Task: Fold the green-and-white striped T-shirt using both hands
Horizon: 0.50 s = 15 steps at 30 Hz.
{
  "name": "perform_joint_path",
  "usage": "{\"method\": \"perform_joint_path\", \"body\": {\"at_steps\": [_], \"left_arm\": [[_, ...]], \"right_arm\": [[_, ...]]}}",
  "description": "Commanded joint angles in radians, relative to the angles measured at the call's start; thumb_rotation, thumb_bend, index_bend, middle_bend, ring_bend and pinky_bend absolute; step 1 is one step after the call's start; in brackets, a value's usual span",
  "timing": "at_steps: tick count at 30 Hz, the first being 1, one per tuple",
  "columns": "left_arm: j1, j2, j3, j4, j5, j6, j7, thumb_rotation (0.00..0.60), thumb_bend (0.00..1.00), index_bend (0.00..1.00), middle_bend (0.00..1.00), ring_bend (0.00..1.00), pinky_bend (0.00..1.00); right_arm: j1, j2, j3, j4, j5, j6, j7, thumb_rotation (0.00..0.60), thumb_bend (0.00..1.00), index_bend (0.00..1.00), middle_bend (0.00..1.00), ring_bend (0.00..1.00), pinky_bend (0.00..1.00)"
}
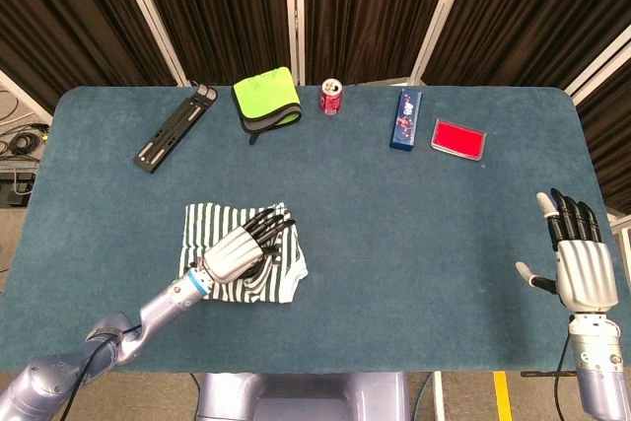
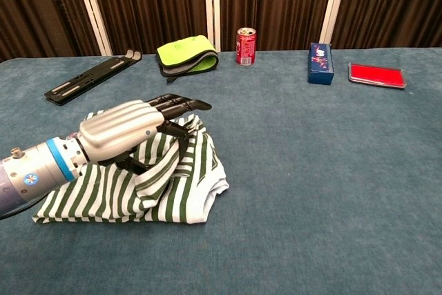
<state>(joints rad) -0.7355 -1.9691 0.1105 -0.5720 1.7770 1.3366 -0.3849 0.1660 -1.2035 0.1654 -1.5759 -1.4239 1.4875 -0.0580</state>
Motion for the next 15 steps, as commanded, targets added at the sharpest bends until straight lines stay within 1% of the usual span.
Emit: {"method": "perform_joint_path", "body": {"at_steps": [1, 4, 6, 7, 8, 9, 11, 13, 15], "left_arm": [[0.001, -0.011, -0.003, 0.004, -0.006, -0.001, -0.004, 0.6, 0.65, 0.88, 0.0, 0.0, 0.0], [0.001, -0.021, -0.01, 0.013, -0.013, -0.003, 0.003, 0.6, 0.65, 0.87, 0.0, 0.0, 0.0], [-0.002, -0.031, -0.017, 0.018, -0.021, -0.011, 0.008, 0.6, 0.64, 0.81, 0.0, 0.0, 0.0], [-0.004, -0.034, -0.018, 0.017, -0.023, -0.018, 0.007, 0.6, 0.62, 0.73, 0.0, 0.0, 0.0], [-0.005, -0.034, -0.018, 0.015, -0.025, -0.023, 0.006, 0.6, 0.57, 0.61, 0.0, 0.0, 0.0], [-0.006, -0.033, -0.017, 0.012, -0.027, -0.028, 0.005, 0.6, 0.52, 0.51, 0.0, 0.0, 0.0], [-0.007, -0.027, -0.017, 0.001, -0.031, -0.039, 0.001, 0.6, 0.35, 0.17, 0.0, 0.0, 0.0], [-0.007, -0.022, -0.018, -0.01, -0.034, -0.04, -0.003, 0.6, 0.26, 0.02, 0.0, 0.0, 0.0], [-0.005, -0.015, -0.026, -0.027, -0.04, -0.03, -0.012, 0.6, 0.23, 0.0, 0.0, 0.0, 0.0]], "right_arm": [[0.0, 0.001, 0.0, 0.0, 0.0, -0.001, 0.001, 0.6, 0.0, 0.0, 0.0, 0.0, 0.0], [0.0, 0.001, 0.0, 0.0, 0.001, -0.001, 0.004, 0.6, 0.0, 0.0, 0.0, 0.0, 0.0], [0.0, 0.002, 0.0, -0.001, 0.0, -0.001, 0.004, 0.6, 0.0, 0.0, 0.0, 0.0, 0.0], [0.0, 0.002, -0.001, -0.002, -0.002, -0.002, 0.004, 0.6, 0.0, 0.0, 0.0, 0.0, 0.0], [0.0, 0.002, -0.002, -0.002, -0.002, -0.002, 0.004, 0.6, 0.0, 0.0, 0.0, 0.0, 0.0], [0.0, 0.002, -0.002, -0.002, -0.002, -0.002, 0.004, 0.6, 0.0, 0.0, 0.0, 0.0, 0.0], [0.0, 0.002, -0.002, -0.003, -0.003, -0.002, 0.004, 0.6, 0.0, 0.0, 0.0, 0.0, 0.0], [-0.001, 0.003, -0.002, -0.004, -0.003, -0.001, 0.004, 0.6, 0.0, 0.0, 0.0, 0.0, 0.0], [-0.001, 0.003, -0.002, -0.004, -0.003, 0.0, 0.004, 0.6, 0.0, 0.0, 0.0, 0.0, 0.0]]}}
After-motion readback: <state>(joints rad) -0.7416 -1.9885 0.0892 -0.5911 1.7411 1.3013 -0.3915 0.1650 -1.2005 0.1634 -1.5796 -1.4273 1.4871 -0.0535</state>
